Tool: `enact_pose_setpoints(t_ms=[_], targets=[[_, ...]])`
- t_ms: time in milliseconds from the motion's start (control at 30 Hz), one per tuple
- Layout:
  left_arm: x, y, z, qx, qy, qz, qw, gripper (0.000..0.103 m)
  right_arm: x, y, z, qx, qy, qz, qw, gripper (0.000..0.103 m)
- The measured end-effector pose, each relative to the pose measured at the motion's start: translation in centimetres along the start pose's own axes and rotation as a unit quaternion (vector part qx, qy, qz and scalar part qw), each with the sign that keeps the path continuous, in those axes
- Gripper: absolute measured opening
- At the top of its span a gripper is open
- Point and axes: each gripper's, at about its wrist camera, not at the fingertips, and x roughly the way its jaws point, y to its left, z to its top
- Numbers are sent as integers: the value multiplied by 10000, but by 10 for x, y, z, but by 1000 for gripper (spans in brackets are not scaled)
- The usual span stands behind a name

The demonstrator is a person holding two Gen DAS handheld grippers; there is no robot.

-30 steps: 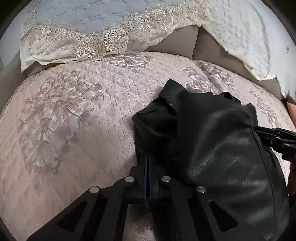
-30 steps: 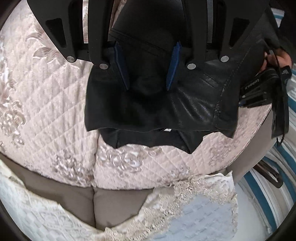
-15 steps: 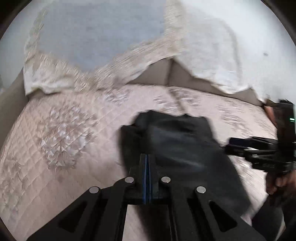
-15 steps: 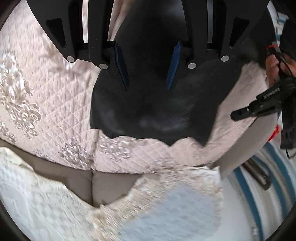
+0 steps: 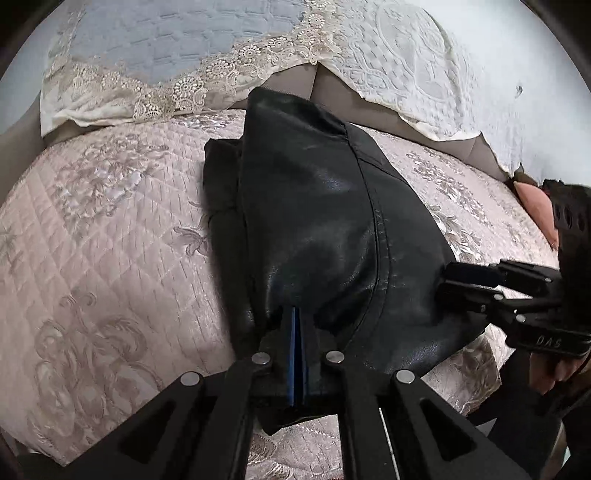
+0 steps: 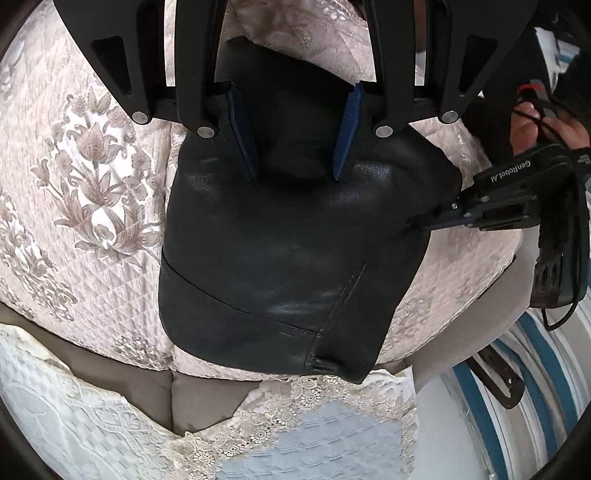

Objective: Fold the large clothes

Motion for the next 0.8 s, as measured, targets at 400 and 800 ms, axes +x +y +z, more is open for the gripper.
enact_pose_setpoints(t_ms=[400,800], targets=[[-3,1,65,-332,-266,84,9991,51,-16,-51,7,998,-356,-148,9943,58],[69,33,86,-397,160,533,9977,58,11,-83,21,1536,-259,130,9877,62]])
